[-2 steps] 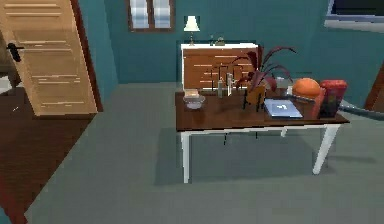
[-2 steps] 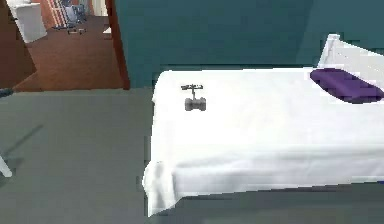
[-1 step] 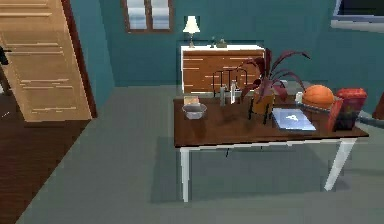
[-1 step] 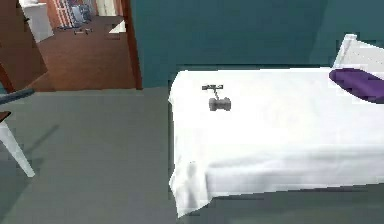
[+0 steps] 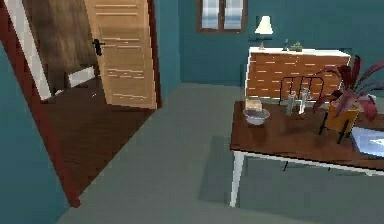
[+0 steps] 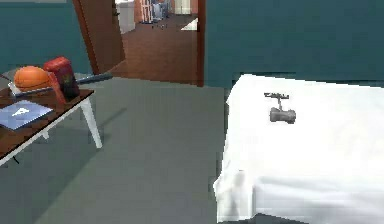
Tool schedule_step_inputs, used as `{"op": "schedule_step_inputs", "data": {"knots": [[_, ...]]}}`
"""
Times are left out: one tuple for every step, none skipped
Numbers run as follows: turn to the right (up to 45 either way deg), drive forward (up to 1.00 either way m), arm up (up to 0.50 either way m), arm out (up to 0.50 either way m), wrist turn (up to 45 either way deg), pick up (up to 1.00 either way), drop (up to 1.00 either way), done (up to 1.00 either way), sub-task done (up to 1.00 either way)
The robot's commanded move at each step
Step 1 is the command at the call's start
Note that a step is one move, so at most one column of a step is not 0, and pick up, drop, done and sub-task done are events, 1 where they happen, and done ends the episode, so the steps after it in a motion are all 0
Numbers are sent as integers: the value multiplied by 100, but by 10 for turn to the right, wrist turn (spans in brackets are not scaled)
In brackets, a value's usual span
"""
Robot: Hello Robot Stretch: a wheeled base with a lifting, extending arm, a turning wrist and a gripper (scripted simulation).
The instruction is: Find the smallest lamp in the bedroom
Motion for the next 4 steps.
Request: {"op": "schedule_step_inputs", "data": {"knots": [[0,70,0,0,0,0,0,0,0],[-60,0,0,0,0,0,0,0,0],[0,85,0,0,0,0,0,0,0],[240,0,0,0,0,0,0,0,0]]}}
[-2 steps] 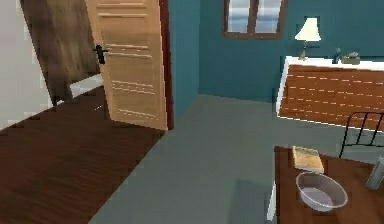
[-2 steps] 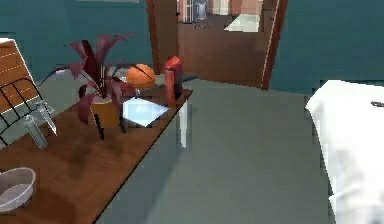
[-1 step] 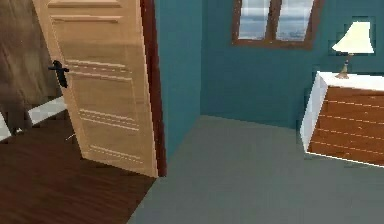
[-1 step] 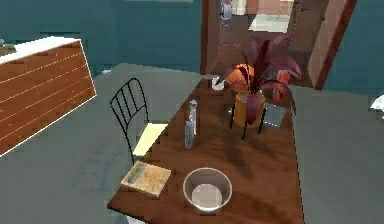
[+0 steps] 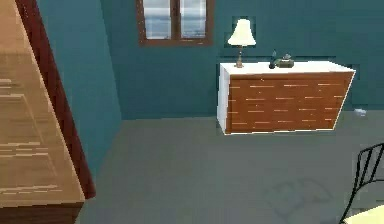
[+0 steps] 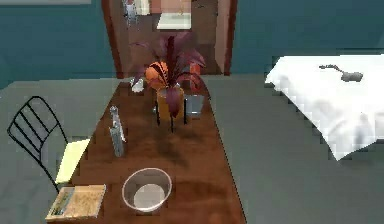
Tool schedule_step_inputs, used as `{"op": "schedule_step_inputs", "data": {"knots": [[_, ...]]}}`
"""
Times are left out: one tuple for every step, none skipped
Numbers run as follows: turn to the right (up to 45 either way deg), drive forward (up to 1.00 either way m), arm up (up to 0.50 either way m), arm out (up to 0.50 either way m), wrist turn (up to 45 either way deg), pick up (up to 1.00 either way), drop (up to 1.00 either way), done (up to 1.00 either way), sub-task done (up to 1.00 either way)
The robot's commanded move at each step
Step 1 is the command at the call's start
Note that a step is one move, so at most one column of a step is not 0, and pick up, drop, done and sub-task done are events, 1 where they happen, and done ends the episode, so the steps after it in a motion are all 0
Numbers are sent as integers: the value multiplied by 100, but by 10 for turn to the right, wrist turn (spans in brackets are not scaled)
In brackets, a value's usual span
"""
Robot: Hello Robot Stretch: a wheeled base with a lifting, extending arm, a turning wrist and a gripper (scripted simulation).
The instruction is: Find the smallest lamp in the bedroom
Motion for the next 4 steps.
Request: {"op": "schedule_step_inputs", "data": {"knots": [[0,100,0,0,0,0,0,0,0],[0,65,0,0,0,0,0,0,0],[330,0,0,0,0,0,0,0,0],[0,0,0,0,0,0,0,100,0]]}}
